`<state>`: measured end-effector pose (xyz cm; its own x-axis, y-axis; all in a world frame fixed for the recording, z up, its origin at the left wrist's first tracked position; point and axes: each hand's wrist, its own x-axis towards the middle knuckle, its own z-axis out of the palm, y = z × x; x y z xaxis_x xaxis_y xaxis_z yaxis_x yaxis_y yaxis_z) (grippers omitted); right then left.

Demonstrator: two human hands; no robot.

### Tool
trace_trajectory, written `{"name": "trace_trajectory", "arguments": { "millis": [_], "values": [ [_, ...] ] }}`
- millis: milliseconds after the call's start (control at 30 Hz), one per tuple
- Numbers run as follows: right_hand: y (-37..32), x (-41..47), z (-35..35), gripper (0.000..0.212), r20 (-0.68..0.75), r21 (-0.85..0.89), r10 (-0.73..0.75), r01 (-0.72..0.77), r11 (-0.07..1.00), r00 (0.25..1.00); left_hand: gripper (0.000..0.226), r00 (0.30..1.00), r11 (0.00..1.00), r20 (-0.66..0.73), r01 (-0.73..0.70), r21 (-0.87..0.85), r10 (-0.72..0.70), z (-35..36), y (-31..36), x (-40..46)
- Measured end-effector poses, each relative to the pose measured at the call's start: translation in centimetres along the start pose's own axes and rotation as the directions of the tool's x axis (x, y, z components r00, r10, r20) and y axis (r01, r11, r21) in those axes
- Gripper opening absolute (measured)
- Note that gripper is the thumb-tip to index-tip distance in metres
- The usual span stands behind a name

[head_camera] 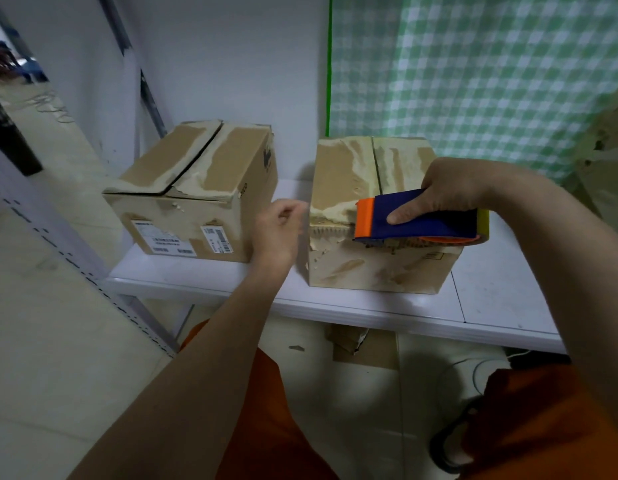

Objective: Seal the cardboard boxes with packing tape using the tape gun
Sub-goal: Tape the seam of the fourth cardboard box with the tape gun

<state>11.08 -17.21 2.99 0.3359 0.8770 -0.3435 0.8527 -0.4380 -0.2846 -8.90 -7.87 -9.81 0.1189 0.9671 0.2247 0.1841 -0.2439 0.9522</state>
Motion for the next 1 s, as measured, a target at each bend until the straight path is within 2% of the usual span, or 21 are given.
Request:
{"name": "trace_trajectory", "arguments": {
  "millis": [67,133,200,300,400,500,700,767,833,900,1000],
  "values": [
    [-0.1,-0.1,0.1,0.060,0.006,-0.007,0.001,-0.001,1.000,1.000,0.013,0.982,1.000,0.187,0.001,-0.031,0.004,-0.2,-0.2,-0.2],
    [0.0,-0.2,0.2,0.060,0.010,-0.011,0.002,-0.002,1.000,1.000,0.029,0.965,1.000,0.263,-0.006,-0.017,0.010,-0.4,-0.6,-0.4],
    [0.0,-0.3,0.3,0.060,0.007,-0.006,0.007,-0.007,1.000,1.000,0.038,0.967,1.000,0.253,-0.007,-0.008,0.008,-0.2,-1.0,-0.8],
    [-0.1,-0.4,0.5,0.060,-0.002,0.000,0.013,-0.013,1.000,1.000,0.038,0.979,0.998,0.201,-0.041,0.049,0.031,0.3,-1.0,-1.1],
    [0.0,-0.4,0.6,0.061,-0.009,-0.008,0.017,-0.017,1.000,1.000,0.030,0.969,0.972,0.198,-0.182,0.152,0.150,0.2,-1.1,-1.5],
    [0.0,-0.5,0.6,0.062,-0.013,-0.015,0.019,-0.019,1.000,1.000,0.021,0.952,0.952,0.208,-0.259,0.161,0.223,-0.6,-0.9,-1.3],
    [0.0,-0.6,1.0,0.065,-0.028,0.006,0.014,-0.014,1.000,1.000,0.026,0.968,0.943,0.165,-0.227,0.243,0.191,-0.6,-0.5,-0.5],
    [0.2,-0.7,1.1,0.066,-0.031,0.012,0.016,-0.016,1.000,0.999,0.025,0.963,0.853,0.179,-0.262,0.451,0.201,-0.2,0.3,-0.6],
    [0.2,-0.8,1.1,0.067,-0.035,0.016,0.012,-0.012,1.000,0.999,0.023,0.920,0.713,0.260,-0.391,0.583,0.292,0.5,1.3,-0.9],
    [0.2,-0.8,1.2,0.068,-0.040,0.018,0.006,-0.005,1.000,0.999,0.024,0.836,0.651,0.380,-0.547,0.526,0.395,1.4,1.8,-1.2],
    [0.3,-0.8,1.2,0.069,-0.054,0.021,0.001,0.000,1.000,0.999,0.034,0.782,0.577,0.488,-0.619,0.533,0.388,2.7,1.1,-2.0]
  ]
}}
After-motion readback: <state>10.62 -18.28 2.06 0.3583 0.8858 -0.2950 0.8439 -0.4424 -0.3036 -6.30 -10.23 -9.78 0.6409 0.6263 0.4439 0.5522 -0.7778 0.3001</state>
